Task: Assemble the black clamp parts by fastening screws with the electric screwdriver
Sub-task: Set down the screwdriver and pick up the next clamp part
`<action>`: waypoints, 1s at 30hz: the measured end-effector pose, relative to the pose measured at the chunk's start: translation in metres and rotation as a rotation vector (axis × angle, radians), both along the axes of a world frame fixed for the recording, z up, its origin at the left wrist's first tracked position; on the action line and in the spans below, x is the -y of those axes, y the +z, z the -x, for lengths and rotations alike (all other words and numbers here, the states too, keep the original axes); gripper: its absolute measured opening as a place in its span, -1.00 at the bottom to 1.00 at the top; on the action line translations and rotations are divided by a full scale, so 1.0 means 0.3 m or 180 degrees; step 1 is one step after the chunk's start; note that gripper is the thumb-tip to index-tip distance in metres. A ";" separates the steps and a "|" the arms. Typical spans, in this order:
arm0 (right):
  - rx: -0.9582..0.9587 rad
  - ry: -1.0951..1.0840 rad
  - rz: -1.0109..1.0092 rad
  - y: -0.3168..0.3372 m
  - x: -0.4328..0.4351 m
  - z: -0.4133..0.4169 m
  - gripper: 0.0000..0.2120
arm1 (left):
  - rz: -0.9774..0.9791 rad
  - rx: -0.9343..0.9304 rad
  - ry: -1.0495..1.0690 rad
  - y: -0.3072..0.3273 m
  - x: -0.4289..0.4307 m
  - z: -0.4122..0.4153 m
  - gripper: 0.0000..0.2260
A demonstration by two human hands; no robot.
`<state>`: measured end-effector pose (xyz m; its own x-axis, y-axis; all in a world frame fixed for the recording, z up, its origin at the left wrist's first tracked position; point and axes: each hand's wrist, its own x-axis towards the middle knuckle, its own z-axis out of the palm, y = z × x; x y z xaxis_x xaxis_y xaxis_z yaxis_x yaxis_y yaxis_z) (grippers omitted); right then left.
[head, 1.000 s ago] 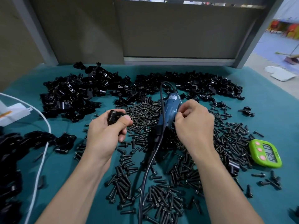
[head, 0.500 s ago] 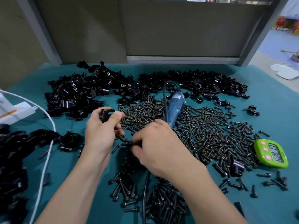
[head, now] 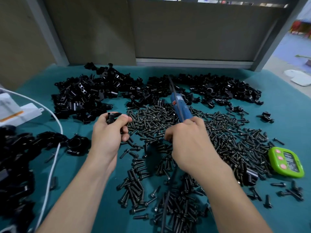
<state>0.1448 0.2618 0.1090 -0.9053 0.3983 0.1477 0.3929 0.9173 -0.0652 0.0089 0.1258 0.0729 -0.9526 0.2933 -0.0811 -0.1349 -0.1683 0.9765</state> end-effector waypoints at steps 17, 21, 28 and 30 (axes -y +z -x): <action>0.0465 0.0226 0.0552 -0.034 -0.007 0.014 -0.91 | -0.0067 0.0155 -0.0166 0.011 0.004 -0.014 -0.87; 0.0654 0.0227 0.0434 -0.018 0.003 0.000 -0.93 | -0.0060 0.0160 -0.0171 0.008 0.005 -0.011 -0.87; -0.1060 -0.0242 0.2017 -0.006 -0.045 0.014 -0.79 | -0.0037 0.0036 -0.0343 -0.008 0.004 -0.007 -0.85; -0.1562 -0.0252 0.2680 -0.004 -0.054 0.015 -0.83 | 0.0037 -0.0088 -0.0621 -0.013 0.000 -0.012 -0.83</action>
